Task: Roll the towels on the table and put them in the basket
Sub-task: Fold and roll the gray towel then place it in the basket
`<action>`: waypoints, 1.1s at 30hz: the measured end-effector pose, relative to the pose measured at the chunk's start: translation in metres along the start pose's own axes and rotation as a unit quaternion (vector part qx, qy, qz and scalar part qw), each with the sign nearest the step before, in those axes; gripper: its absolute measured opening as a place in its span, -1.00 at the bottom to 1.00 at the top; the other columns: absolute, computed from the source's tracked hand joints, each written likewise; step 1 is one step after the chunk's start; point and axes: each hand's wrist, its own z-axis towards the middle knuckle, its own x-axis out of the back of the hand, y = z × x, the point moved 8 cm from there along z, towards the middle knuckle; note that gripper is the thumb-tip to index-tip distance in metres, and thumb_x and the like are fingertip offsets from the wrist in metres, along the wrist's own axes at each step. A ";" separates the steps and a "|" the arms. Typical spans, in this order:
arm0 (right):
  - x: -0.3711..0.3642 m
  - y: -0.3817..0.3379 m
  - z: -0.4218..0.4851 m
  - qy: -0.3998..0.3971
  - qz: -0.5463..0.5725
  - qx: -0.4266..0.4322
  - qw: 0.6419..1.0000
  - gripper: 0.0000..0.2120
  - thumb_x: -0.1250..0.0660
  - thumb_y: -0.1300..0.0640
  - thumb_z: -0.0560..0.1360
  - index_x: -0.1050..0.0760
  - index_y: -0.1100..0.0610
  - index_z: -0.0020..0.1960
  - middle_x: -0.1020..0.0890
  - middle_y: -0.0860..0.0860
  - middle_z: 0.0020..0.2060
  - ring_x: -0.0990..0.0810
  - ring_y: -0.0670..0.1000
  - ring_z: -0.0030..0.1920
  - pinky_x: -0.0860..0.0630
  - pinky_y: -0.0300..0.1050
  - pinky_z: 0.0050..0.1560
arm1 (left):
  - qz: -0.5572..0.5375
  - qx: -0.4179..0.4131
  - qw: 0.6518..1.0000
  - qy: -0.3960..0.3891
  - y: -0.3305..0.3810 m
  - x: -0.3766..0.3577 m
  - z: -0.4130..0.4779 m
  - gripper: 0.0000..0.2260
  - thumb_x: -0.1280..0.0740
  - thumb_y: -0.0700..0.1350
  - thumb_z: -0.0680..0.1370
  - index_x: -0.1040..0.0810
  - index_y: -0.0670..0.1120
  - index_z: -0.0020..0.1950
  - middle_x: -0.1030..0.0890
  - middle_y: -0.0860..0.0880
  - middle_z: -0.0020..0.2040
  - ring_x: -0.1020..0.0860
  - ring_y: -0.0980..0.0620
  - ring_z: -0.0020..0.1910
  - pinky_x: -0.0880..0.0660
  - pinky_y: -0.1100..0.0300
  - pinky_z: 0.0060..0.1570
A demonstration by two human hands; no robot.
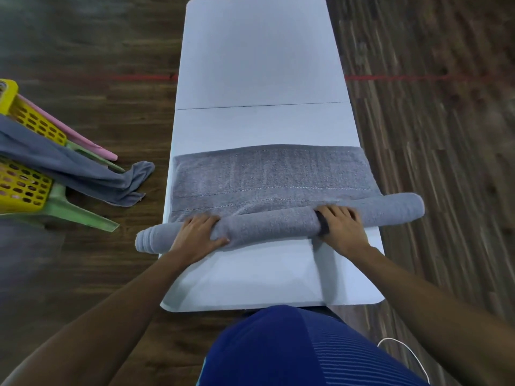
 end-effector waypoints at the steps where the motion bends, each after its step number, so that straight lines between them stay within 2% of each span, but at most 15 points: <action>1: 0.002 0.000 0.000 0.007 -0.004 -0.003 1.000 -0.44 -0.45 0.00 0.34 -0.42 -0.04 0.32 -0.55 -0.01 0.21 -0.45 0.10 0.28 -0.17 0.05 0.32 | 0.022 -0.017 1.000 -0.007 0.000 -0.002 -0.002 -0.28 -0.22 0.40 0.39 -0.45 -0.09 0.35 -0.52 -0.07 0.28 -0.45 -0.10 0.27 -0.31 -0.05 0.30; 3: 0.005 -0.002 0.003 0.002 -0.007 -0.012 1.000 -0.48 -0.41 0.04 0.38 -0.43 -0.05 0.32 -0.56 -0.02 0.19 -0.45 0.07 0.27 -0.16 0.03 0.30 | 0.065 -0.043 0.997 -0.011 0.000 -0.007 -0.008 -0.23 -0.37 0.34 0.35 -0.41 -0.11 0.40 -0.46 -0.10 0.34 -0.39 -0.13 0.30 -0.33 -0.10 0.32; 5: 0.005 -0.001 0.005 -0.012 -0.001 -0.020 1.000 -0.49 -0.39 0.03 0.40 -0.42 -0.06 0.34 -0.56 -0.03 0.21 -0.43 0.06 0.29 -0.15 0.03 0.31 | 0.065 -0.030 0.997 0.012 -0.002 -0.008 -0.012 -0.32 -0.47 0.16 0.34 -0.44 -0.12 0.36 -0.45 -0.15 0.27 -0.40 -0.19 0.23 -0.43 -0.17 0.22; 7: 0.005 0.001 0.005 -0.020 -0.001 -0.022 1.000 -0.50 -0.38 0.02 0.41 -0.43 -0.07 0.34 -0.56 -0.03 0.22 -0.43 0.06 0.30 -0.17 0.04 0.32 | 0.057 -0.021 0.997 0.043 0.001 -0.004 -0.014 -0.45 -0.34 0.10 0.36 -0.51 -0.14 0.28 -0.51 -0.15 0.13 -0.48 -0.19 0.09 -0.50 -0.14 0.08; 9: 0.004 0.001 0.005 -0.051 -0.006 -0.019 0.999 -0.53 -0.34 -0.01 0.42 -0.43 -0.08 0.33 -0.55 -0.05 0.25 -0.43 0.05 0.29 -0.17 0.05 0.32 | 0.027 -0.014 0.998 0.049 0.006 0.003 -0.014 -0.47 -0.17 0.13 0.36 -0.56 -0.13 0.20 -0.59 -0.12 0.03 -0.54 -0.15 0.00 -0.50 -0.04 0.01; 12: 0.003 0.004 0.008 -0.122 0.020 -0.041 0.991 -0.74 -0.25 -0.07 0.46 -0.49 -0.08 0.13 -0.60 -0.01 0.15 -0.48 0.05 0.19 -0.19 0.06 0.26 | -0.049 0.060 0.997 -0.004 0.001 0.013 -0.007 -0.54 -0.15 0.13 0.37 -0.52 -0.06 0.15 -0.65 -0.11 -0.08 -0.59 -0.15 -0.12 -0.49 0.05 -0.11; 14: 0.002 0.007 0.009 -0.142 0.030 -0.065 0.987 -0.77 -0.23 -0.09 0.47 -0.48 -0.07 0.09 -0.60 0.00 0.09 -0.49 0.06 0.16 -0.19 0.06 0.21 | -0.052 0.083 0.995 -0.019 -0.004 0.016 -0.002 -0.59 -0.18 0.09 0.37 -0.47 -0.06 0.14 -0.63 -0.11 -0.14 -0.58 -0.18 -0.13 -0.41 0.05 -0.10; 16: 0.006 0.010 0.008 -0.078 0.020 -0.075 0.994 -0.67 -0.29 -0.10 0.44 -0.45 -0.08 0.18 -0.56 0.00 0.12 -0.46 0.08 0.19 -0.20 0.07 0.21 | -0.017 0.070 0.997 0.034 -0.004 0.022 0.002 -0.68 -0.28 0.00 0.40 -0.46 -0.09 0.11 -0.61 -0.11 -0.11 -0.57 -0.19 -0.09 -0.38 -0.01 0.00; 19: 0.022 0.002 0.001 0.073 0.013 -0.053 0.996 -0.70 -0.33 -0.06 0.48 -0.49 0.02 0.17 -0.53 0.05 0.15 -0.44 0.13 0.18 -0.23 0.09 0.23 | 0.009 0.021 0.987 0.159 0.008 0.031 -0.003 -0.85 -0.31 -0.10 0.51 -0.53 -0.14 0.02 -0.59 -0.12 -0.07 -0.55 -0.18 -0.09 -0.42 -0.04 -0.04; 21: 0.018 -0.004 -0.007 0.082 0.045 -0.007 0.996 -0.61 -0.34 -0.17 0.48 -0.48 0.01 0.22 -0.52 0.01 0.18 -0.43 0.10 0.22 -0.20 0.08 0.28 | 0.043 -0.032 0.984 0.168 0.018 0.025 -0.009 -0.73 -0.29 0.04 0.52 -0.57 -0.13 0.06 -0.62 -0.09 -0.02 -0.56 -0.12 -0.04 -0.46 -0.02 0.01; 23: 0.002 -0.003 -0.015 0.035 0.041 0.030 0.998 -0.39 -0.42 -0.26 0.38 -0.38 -0.06 0.34 -0.44 -0.03 0.28 -0.37 0.08 0.31 -0.12 0.11 0.38 | 0.081 -0.055 0.989 0.112 0.017 0.010 -0.010 -0.54 -0.40 0.12 0.44 -0.54 -0.14 0.23 -0.60 -0.11 0.13 -0.55 -0.12 0.10 -0.45 -0.05 0.14; 24: -0.005 0.000 -0.017 0.017 0.025 0.038 0.999 -0.32 -0.47 -0.21 0.35 -0.34 -0.06 0.38 -0.42 -0.02 0.31 -0.36 0.09 0.34 -0.09 0.12 0.42 | 0.096 -0.053 0.991 0.079 0.014 0.004 -0.010 -0.47 -0.45 0.08 0.41 -0.51 -0.14 0.29 -0.58 -0.12 0.19 -0.54 -0.14 0.15 -0.44 -0.06 0.19; 26: -0.006 0.003 -0.014 0.025 0.011 0.033 0.999 -0.38 -0.48 0.03 0.34 -0.36 -0.05 0.36 -0.47 -0.01 0.28 -0.41 0.10 0.31 -0.12 0.12 0.41 | 0.094 -0.035 0.993 0.056 0.008 0.004 -0.009 -0.47 -0.48 -0.05 0.37 -0.50 -0.16 0.30 -0.58 -0.14 0.21 -0.55 -0.17 0.15 -0.43 -0.06 0.20; 29: 0.008 -0.002 0.002 0.013 0.022 0.007 1.000 -0.54 -0.37 0.12 0.37 -0.45 -0.06 0.26 -0.56 -0.04 0.17 -0.46 0.07 0.22 -0.18 0.06 0.30 | 0.075 -0.023 0.994 0.073 0.012 0.019 -0.002 -0.68 -0.34 -0.04 0.38 -0.58 -0.13 0.09 -0.64 -0.11 0.00 -0.59 -0.14 -0.04 -0.47 -0.02 0.06; 33: 0.010 0.000 0.018 -0.132 0.073 -0.021 0.988 -0.82 -0.30 -0.02 0.43 -0.45 -0.08 0.03 -0.61 -0.03 -0.02 -0.52 0.07 0.11 -0.22 0.05 0.19 | -0.018 0.029 0.999 0.011 0.004 0.028 0.009 -0.77 -0.14 0.05 0.37 -0.45 -0.09 -0.28 -0.55 -0.03 -0.33 -0.51 -0.11 -0.32 -0.39 0.07 -0.16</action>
